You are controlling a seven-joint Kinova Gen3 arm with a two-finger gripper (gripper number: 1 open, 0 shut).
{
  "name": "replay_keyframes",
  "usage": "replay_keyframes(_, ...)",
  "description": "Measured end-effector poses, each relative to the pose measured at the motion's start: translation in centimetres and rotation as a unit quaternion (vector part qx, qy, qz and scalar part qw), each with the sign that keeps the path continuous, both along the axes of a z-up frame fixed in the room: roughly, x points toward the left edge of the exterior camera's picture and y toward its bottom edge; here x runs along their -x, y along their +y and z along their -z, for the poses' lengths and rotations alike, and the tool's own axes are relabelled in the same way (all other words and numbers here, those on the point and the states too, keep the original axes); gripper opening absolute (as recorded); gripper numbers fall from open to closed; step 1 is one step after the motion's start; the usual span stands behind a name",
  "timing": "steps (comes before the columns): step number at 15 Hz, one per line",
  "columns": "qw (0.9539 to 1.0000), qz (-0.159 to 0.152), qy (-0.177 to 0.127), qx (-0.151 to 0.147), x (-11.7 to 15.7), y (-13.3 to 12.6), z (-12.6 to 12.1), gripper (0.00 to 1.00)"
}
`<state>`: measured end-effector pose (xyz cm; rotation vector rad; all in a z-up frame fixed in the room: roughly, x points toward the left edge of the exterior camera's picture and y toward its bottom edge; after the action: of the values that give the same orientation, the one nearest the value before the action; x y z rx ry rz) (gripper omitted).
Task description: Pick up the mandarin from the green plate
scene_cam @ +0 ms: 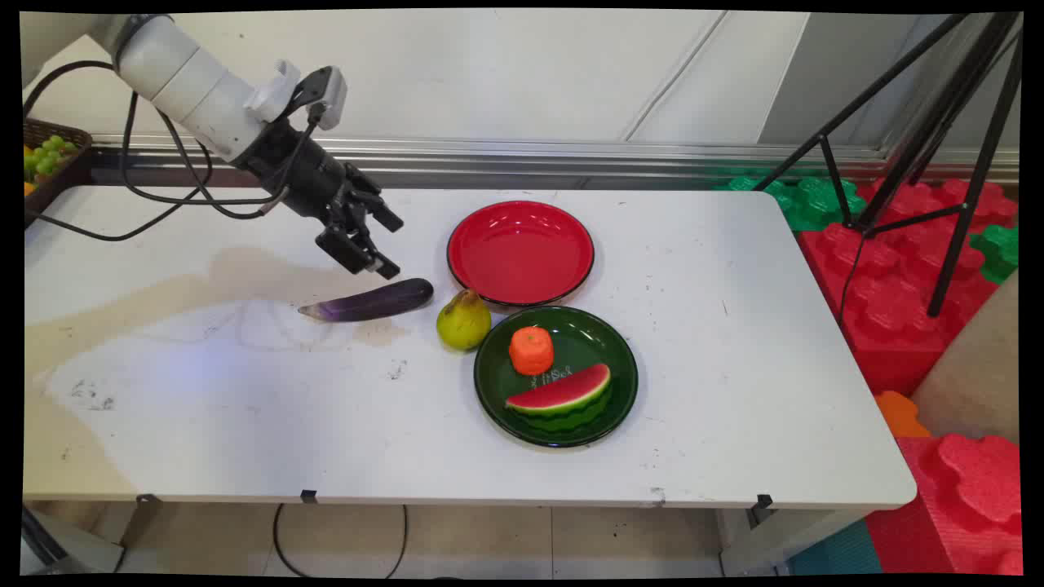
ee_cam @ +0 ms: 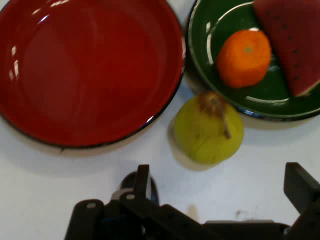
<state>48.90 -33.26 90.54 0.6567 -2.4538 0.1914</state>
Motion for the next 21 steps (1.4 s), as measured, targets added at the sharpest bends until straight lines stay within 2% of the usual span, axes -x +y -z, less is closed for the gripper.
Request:
replay_keyframes(4, 0.9997, 0.024, 0.009, 0.001, 2.9, 0.7, -0.4, 1.0)
replay_keyframes(9, 0.9991, 0.04, 0.014, -0.006, 6.3, 1.4, 0.6, 1.0)
replay_keyframes(15, 0.9982, 0.055, 0.008, -0.023, 10.1, 1.5, 3.7, 1.0)
replay_keyframes(21, 0.9974, 0.065, -0.004, -0.029, 13.2, 0.3, 7.0, 1.0)
